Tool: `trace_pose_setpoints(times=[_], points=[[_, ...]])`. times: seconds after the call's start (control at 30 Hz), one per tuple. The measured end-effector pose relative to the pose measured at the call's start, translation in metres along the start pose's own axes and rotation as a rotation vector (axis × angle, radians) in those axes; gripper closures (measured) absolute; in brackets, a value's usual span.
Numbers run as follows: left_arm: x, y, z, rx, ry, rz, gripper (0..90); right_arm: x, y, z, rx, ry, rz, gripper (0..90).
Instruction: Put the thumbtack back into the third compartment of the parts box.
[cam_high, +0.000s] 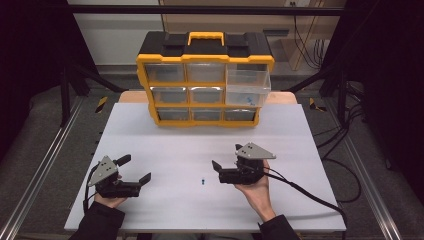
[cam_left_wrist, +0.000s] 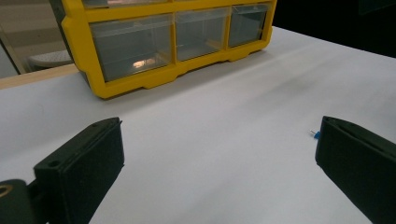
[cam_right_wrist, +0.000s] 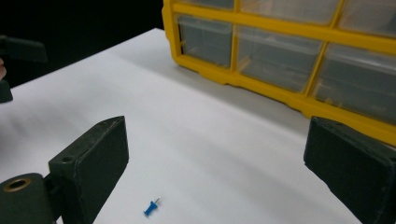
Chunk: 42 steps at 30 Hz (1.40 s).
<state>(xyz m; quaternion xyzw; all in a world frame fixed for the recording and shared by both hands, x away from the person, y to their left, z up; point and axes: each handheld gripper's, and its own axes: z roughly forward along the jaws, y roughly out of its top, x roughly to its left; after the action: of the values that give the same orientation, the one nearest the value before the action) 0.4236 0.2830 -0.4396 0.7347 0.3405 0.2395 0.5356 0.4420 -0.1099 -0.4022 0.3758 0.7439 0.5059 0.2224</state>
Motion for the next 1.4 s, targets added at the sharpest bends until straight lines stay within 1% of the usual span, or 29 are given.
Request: trace_pose_setpoints(times=[0.07, 0.17, 0.2, 0.33, 0.43, 0.53, 0.67, 0.83, 1.0, 1.1, 1.3, 1.4], points=[[0.0, 0.0, 0.0, 0.001, 0.0, 0.001, 0.7, 0.003, -0.003, 0.004, 0.013, 0.01, 0.004, 7.2], [0.0, 0.0, 0.0, 0.001, -0.001, 0.001, 0.7, 0.006, -0.006, 0.009, 0.027, 0.021, -0.011, 7.2], [0.0, 0.0, 0.0, 0.001, 0.0, 0.001, 0.7, 0.008, -0.007, 0.01, 0.03, 0.018, 0.001, 7.2], [0.0, 0.0, 0.0, 0.001, 0.0, 0.0, 0.7, 0.012, -0.011, 0.016, 0.05, 0.028, -0.007, 7.7], [0.0, 0.0, 0.0, 0.0, -0.001, 0.001, 0.7, 0.016, -0.015, 0.022, 0.073, 0.04, -0.016, 7.7], [0.0, 0.0, 0.0, 0.0, 0.0, 0.001, 0.7, 0.02, -0.019, 0.028, 0.098, 0.037, -0.016, 7.7], [-0.001, 0.0, 0.0, 0.001, -0.001, 0.002, 0.7, 0.024, -0.024, 0.034, 0.124, 0.049, -0.029, 7.9], [0.0, 0.0, 0.0, 0.0, -0.001, 0.001, 0.7, 0.026, -0.03, 0.042, 0.165, 0.049, -0.032, 8.6], [0.0, 0.0, 0.001, 0.003, -0.002, 0.001, 0.7, 0.028, -0.035, 0.048, 0.184, 0.061, -0.04, 10.2], [0.0, 0.0, 0.001, 0.004, -0.003, 0.002, 0.7, 0.028, -0.038, 0.052, 0.205, 0.05, -0.04, 10.8], [0.0, 0.0, 0.001, 0.004, -0.003, 0.002, 0.7, 0.03, -0.043, 0.058, 0.234, 0.051, -0.043, 11.5], [-0.001, 0.0, 0.001, 0.004, -0.003, 0.002, 0.7, 0.032, -0.044, 0.06, 0.247, 0.052, -0.061, 13.0]])
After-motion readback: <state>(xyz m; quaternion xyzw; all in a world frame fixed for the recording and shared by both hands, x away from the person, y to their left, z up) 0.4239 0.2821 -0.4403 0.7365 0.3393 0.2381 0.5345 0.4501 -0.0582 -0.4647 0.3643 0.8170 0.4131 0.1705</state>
